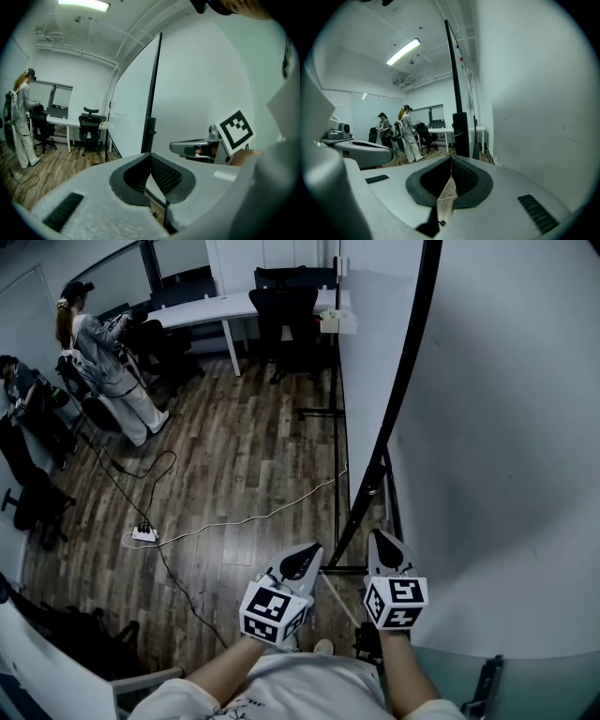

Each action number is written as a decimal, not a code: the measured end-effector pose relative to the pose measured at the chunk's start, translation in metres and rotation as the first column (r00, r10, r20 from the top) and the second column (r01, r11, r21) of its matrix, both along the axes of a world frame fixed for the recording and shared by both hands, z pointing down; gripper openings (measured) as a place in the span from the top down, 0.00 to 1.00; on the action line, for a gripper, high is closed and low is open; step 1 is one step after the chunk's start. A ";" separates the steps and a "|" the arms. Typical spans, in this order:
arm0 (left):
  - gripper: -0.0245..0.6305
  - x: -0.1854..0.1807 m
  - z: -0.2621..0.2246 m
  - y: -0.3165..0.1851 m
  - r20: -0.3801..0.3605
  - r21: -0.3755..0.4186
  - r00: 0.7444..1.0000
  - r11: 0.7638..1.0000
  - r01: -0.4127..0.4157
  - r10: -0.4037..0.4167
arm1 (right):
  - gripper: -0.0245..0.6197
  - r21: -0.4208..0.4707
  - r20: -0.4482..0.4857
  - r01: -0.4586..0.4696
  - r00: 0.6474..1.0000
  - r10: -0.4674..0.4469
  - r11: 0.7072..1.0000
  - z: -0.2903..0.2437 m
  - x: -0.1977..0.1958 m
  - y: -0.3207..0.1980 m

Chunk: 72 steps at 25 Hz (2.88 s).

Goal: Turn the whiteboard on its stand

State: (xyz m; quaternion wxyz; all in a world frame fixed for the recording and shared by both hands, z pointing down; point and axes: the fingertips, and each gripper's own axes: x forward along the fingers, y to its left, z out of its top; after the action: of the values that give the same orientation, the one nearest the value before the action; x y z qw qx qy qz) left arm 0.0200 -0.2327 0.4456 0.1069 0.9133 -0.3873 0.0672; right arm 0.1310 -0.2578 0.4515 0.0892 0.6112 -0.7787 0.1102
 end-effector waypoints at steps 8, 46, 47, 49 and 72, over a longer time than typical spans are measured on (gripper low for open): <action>0.95 0.001 0.002 -0.018 0.014 -0.002 1.000 1.000 -0.008 0.008 | 0.95 0.007 -0.021 -0.007 1.000 0.007 1.000 0.002 0.003 -0.027; 0.95 -0.023 0.018 -0.036 0.042 -0.041 0.999 0.999 0.029 -0.027 | 0.66 -0.036 -0.057 -0.039 0.998 0.037 0.999 0.023 -0.001 -0.119; 0.95 -0.023 0.017 -0.037 0.041 -0.041 0.999 0.999 0.030 -0.028 | 0.66 -0.037 -0.059 -0.040 0.998 0.038 0.998 0.022 0.000 -0.120; 0.95 -0.022 0.016 -0.037 0.040 -0.040 0.999 0.999 0.031 -0.030 | 0.66 -0.039 -0.061 -0.043 0.997 0.041 0.998 0.022 0.001 -0.121; 0.95 -0.026 0.017 0.015 0.025 -0.052 1.000 0.999 0.005 -0.004 | 0.66 -0.040 -0.080 -0.019 0.997 0.016 0.999 0.022 -0.032 -0.029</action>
State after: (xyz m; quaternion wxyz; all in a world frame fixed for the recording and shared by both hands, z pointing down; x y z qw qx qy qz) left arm -0.0060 -0.2178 0.4630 0.1260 0.9084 -0.3888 0.0885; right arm 0.0994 -0.2867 0.4734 0.1318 0.6200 -0.7666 0.1024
